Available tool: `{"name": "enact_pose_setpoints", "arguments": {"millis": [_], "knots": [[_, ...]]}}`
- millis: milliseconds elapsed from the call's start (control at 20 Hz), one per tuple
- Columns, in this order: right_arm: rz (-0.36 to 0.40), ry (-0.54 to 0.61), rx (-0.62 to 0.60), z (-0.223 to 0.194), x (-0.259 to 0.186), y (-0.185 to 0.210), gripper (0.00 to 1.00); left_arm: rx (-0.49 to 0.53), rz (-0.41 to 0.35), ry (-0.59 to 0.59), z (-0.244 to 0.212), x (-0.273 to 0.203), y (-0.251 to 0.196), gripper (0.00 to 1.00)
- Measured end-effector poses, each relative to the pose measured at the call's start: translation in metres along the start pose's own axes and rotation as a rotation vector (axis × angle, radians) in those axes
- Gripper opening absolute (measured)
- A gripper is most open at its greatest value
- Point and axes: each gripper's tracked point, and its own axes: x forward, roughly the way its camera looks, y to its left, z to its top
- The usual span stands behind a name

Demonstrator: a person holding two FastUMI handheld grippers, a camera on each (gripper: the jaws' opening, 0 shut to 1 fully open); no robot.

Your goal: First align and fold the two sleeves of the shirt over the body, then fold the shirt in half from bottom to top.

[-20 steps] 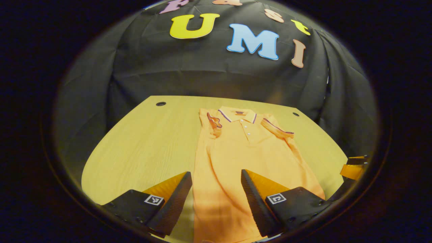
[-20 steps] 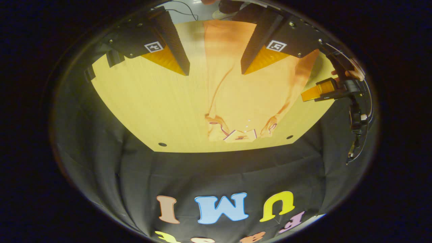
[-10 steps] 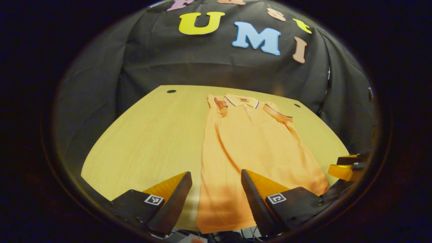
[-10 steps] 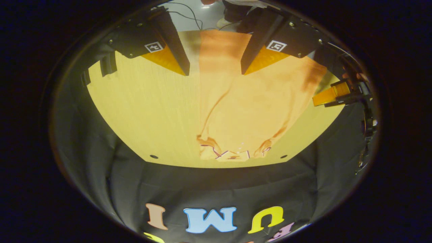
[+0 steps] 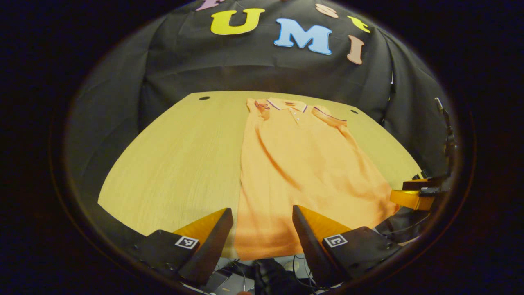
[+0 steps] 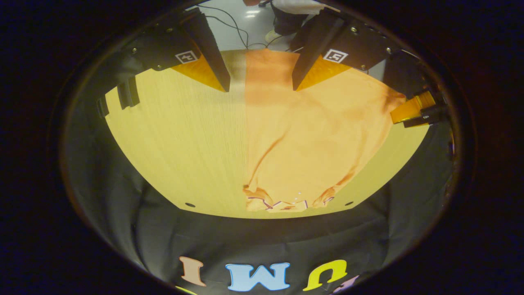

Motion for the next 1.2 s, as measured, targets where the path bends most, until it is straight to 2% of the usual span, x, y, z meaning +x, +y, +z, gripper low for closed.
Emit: {"name": "enact_pose_setpoints", "arguments": {"millis": [300,600,650,700,800,850,900,950,1000,1050,1100,1200], "knots": [[-0.004,0.045,0.001,-0.021,0.005,0.005,0.95,0.028,-0.001,0.042,-0.028,0.003,-0.002,0.96],[0.000,0.066,-0.009,-0.028,0.010,0.014,0.95,0.071,0.020,0.043,-0.033,0.007,-0.003,0.94],[0.014,0.069,0.002,-0.029,0.010,0.019,0.90,0.087,0.027,0.045,-0.034,0.008,-0.004,0.94],[0.012,0.069,0.010,-0.029,0.010,0.019,0.75,0.107,0.026,0.050,-0.035,0.010,-0.006,0.96],[0.017,0.074,0.009,-0.027,0.010,0.022,0.70,0.114,0.013,0.046,-0.036,0.011,-0.014,0.82],[0.010,0.074,0.023,-0.027,0.011,0.023,0.56,0.121,0.004,0.046,-0.035,0.012,-0.018,0.70],[0.007,0.077,0.018,-0.028,0.011,0.023,0.42,0.122,-0.001,0.045,-0.035,0.013,-0.021,0.67],[0.008,0.076,0.010,-0.027,0.011,0.024,0.41,0.111,-0.003,0.043,-0.035,0.014,-0.022,0.53],[0.027,0.074,0.012,-0.028,0.010,0.028,0.41,0.091,-0.005,0.041,-0.034,0.015,-0.025,0.43],[0.024,0.070,0.036,-0.028,0.012,0.028,0.36,0.078,-0.006,0.044,-0.033,0.015,-0.025,0.24],[0.024,0.074,0.032,-0.028,0.011,0.029,0.18,0.068,-0.002,0.049,-0.034,0.016,-0.026,0.18],[0.033,0.064,0.028,-0.025,0.009,0.029,0.17,0.047,0.000,0.049,-0.033,0.017,-0.025,0.13]]}}
